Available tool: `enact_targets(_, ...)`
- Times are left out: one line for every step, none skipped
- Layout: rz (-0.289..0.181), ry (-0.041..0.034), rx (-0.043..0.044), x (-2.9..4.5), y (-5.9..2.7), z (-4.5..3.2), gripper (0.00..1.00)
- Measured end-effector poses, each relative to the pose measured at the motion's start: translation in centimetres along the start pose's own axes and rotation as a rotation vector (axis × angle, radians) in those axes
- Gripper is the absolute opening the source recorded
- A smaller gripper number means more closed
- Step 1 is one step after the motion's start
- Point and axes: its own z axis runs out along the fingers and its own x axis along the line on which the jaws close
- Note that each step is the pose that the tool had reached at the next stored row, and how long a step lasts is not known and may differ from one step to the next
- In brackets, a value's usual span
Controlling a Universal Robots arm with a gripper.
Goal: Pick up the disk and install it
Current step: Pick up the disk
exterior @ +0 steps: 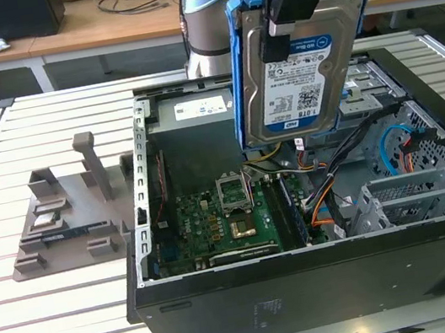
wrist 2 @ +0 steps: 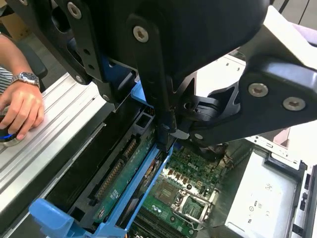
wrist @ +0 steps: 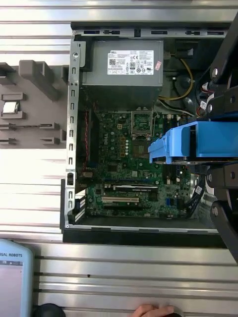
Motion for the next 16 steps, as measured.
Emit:
enact_targets(0.000,0.0001,0.0000,0.39,-0.03,0.00,0.37)
enact_targets(0.000,0.0000,0.0000,0.67,-0.05,0.01,0.37)
enact_targets(0.000,-0.0001,0.0000,0.91,-0.08,0.01,0.37)
enact_targets(0.000,0.0000,-0.0001,1.29,-0.13,0.01,0.37)
enact_targets(0.000,0.0001,-0.0001,1.50,-0.15,0.01,0.37)
enact_targets(0.000,0.0000,0.0000,1.87,-0.20,0.01,0.37)
enact_targets(0.000,0.0001,-0.0001,2.26,-0.29,0.01,0.37)
enact_targets(0.000,0.0001,-0.0001,2.50,-0.35,0.00,0.37)
enact_targets(0.000,0.0001,-0.0001,2.67,-0.40,0.00,0.37)
enact_targets(0.000,0.0001,-0.0001,2.80,-0.44,0.00,0.37)
enact_targets(0.000,0.0000,-0.0001,3.01,-0.51,0.01,0.37)
enact_targets(0.000,0.0000,-0.0001,3.13,-0.60,0.01,0.37)
enact_targets(0.000,-0.0001,-0.0001,3.15,-0.72,0.00,0.37)
enact_targets(0.000,0.0000,-0.0001,3.16,-0.87,0.00,0.37)
enact_targets(0.000,0.0001,-0.0002,3.17,-1.21,-0.03,0.37)
enact_targets(0.000,0.0000,-0.0002,3.18,-1.50,-0.04,0.37)
